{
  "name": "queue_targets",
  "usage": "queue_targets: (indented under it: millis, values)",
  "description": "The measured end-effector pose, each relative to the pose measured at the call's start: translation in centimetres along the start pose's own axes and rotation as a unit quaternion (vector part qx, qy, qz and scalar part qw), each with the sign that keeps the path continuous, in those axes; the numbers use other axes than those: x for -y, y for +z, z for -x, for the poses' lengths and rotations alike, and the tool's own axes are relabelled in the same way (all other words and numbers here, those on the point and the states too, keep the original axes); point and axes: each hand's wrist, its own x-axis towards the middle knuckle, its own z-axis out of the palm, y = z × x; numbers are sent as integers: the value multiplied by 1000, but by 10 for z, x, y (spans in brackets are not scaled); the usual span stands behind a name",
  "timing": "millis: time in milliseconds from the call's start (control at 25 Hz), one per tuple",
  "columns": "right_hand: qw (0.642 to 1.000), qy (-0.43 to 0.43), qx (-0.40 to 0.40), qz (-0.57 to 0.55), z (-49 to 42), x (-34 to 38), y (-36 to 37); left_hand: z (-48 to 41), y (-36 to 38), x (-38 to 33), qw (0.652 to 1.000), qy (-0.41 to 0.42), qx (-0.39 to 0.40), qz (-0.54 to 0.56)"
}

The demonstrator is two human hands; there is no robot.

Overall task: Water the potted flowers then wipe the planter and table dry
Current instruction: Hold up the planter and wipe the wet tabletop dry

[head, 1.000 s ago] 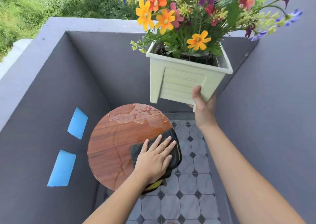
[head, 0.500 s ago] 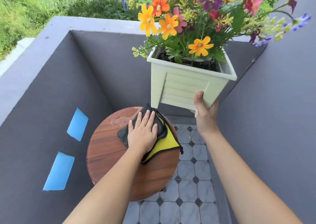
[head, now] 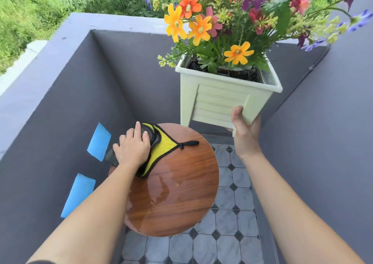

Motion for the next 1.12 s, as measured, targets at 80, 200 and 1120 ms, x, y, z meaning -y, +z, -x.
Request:
queue_targets:
  millis: [80,200,1120]
  values:
    - [1000,6,3,0,2,-4,4,1,-2,14,1000,-14,8,5]
    - [1000,9,8,5,5,-3,11,10,-2,29,999,-32,1,15]
    - [1000,1,24,13,48,40,28,174,18,32,999,24,31,0]
